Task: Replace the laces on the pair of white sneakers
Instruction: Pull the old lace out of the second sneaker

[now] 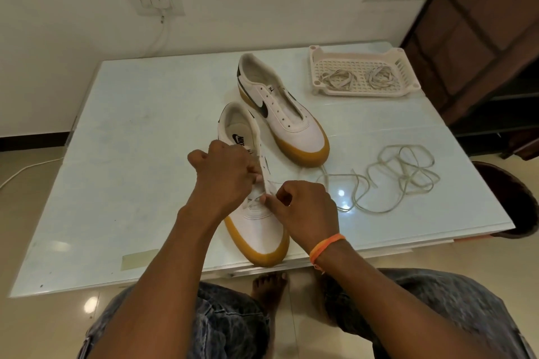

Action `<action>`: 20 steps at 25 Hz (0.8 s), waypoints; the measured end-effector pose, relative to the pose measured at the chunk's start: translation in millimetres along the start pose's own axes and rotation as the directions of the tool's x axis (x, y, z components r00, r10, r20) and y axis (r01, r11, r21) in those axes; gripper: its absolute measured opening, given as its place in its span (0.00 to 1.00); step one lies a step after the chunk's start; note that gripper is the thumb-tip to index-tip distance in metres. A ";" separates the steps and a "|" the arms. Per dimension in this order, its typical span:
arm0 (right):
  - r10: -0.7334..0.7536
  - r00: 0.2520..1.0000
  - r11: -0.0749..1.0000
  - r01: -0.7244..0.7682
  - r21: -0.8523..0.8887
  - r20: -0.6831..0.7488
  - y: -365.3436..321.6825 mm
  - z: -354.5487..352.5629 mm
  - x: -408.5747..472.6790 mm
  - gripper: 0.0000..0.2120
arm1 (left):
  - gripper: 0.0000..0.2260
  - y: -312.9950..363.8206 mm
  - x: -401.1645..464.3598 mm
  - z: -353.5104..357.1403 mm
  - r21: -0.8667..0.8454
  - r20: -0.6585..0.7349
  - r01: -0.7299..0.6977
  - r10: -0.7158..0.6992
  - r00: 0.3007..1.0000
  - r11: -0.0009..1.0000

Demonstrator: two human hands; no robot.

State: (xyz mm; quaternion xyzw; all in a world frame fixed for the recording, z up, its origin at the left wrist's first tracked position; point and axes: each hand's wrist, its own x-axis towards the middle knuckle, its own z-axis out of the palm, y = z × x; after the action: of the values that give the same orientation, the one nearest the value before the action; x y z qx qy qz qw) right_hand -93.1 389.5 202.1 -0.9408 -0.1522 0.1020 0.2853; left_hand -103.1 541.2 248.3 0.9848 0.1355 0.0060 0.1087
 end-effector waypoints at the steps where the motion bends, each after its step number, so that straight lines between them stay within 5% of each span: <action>1: 0.001 1.000 1.000 -0.001 0.009 -0.014 0.0 1.6 -0.8 0.18 | 0.04 -4.4 -2.2 -8.5 -0.049 -0.043 0.049 -0.052 0.998 0.998; 5: 0.025 0.998 0.997 -0.021 0.078 -0.049 -0.3 6.7 -8.2 0.17 | 0.06 -39.8 -10.3 -34.4 -0.139 -0.288 0.327 -0.354 0.890 0.935; 7: 0.029 0.997 0.996 -0.023 0.088 -0.069 -1.5 7.5 -7.7 0.16 | 0.06 -49.3 -11.2 -31.1 -0.086 -0.231 0.414 -0.422 0.877 0.906; 10: 0.034 0.996 0.993 -0.024 0.112 -0.088 -0.8 7.7 -6.7 0.16 | 0.21 -35.1 -12.8 -16.0 -0.061 -0.074 0.236 -0.240 0.968 0.970; 12: 0.035 0.996 0.993 -0.026 0.115 -0.080 -0.9 7.7 -7.6 0.16 | 0.17 -16.7 -11.7 -5.8 -0.003 -0.050 -0.012 0.012 0.999 1.000; 14: 0.035 0.996 0.993 -0.025 0.114 -0.085 -0.5 8.4 -7.3 0.16 | 0.11 -2.4 -7.2 2.9 0.077 0.024 -0.118 0.117 0.993 0.990; 17: 0.037 0.995 0.993 -0.026 0.114 -0.093 -0.3 10.0 -7.2 0.17 | 0.05 -3.5 -0.2 3.9 -0.009 0.014 -0.061 0.061 0.998 0.998; 20: 0.041 0.995 0.993 -0.031 0.111 -0.089 0.0 10.2 -7.7 0.17 | 0.06 -23.9 -2.4 -14.0 -0.189 -0.153 0.089 -0.119 0.981 0.978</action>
State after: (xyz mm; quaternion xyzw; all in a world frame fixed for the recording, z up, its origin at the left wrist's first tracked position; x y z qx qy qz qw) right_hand -103.1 392.0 194.6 -0.9299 -0.1164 0.0723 0.3413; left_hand -112.3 566.0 256.9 0.9585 0.1942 0.0934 0.1865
